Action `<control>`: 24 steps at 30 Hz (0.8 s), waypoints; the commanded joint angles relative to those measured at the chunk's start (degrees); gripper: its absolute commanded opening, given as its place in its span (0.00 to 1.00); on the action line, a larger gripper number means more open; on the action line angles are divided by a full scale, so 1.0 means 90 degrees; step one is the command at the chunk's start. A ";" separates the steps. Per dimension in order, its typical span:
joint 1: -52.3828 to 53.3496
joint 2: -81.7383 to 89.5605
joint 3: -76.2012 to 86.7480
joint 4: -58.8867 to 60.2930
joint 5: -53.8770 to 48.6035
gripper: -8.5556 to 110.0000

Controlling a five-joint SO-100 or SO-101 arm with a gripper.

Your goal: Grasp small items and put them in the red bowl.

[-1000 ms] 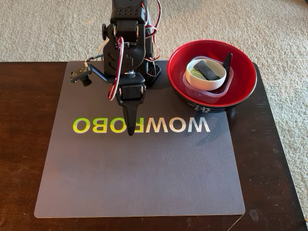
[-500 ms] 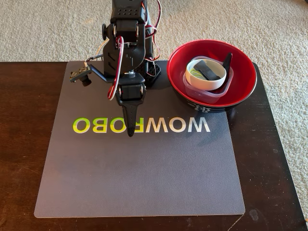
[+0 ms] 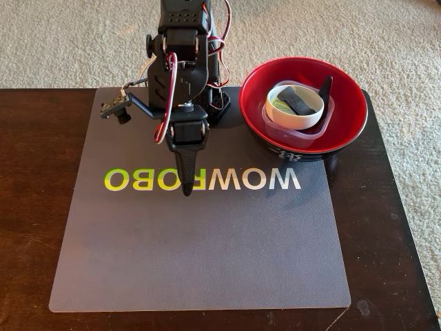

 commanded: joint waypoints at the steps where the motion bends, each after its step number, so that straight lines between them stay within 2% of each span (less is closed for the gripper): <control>1: -0.0020 0.0000 -0.0088 -0.0098 0.0059 0.21; 24: -0.0010 -0.0049 -0.0098 -0.0117 0.0146 0.21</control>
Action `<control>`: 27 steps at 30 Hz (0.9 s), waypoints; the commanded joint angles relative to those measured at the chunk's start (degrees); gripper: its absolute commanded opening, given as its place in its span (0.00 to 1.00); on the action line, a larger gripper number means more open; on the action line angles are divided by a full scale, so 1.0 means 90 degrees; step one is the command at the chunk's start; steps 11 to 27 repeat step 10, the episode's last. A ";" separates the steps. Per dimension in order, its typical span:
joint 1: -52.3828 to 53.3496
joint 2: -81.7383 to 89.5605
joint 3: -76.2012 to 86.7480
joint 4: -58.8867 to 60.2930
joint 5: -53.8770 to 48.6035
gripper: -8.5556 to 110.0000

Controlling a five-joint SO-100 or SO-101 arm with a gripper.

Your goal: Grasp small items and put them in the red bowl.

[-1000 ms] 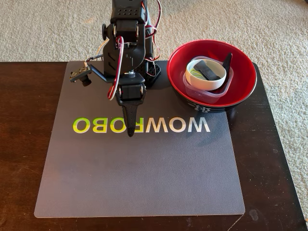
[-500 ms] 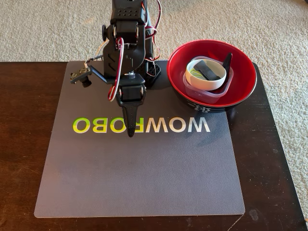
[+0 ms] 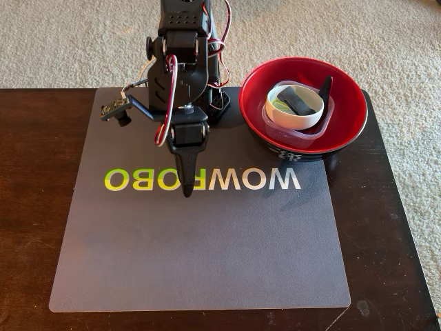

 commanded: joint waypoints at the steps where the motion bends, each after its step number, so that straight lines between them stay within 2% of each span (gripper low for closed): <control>1: -0.0029 0.0020 -0.0098 -0.0098 0.0068 0.21; 27: -0.0020 0.0029 -0.0098 -0.0098 0.0088 0.21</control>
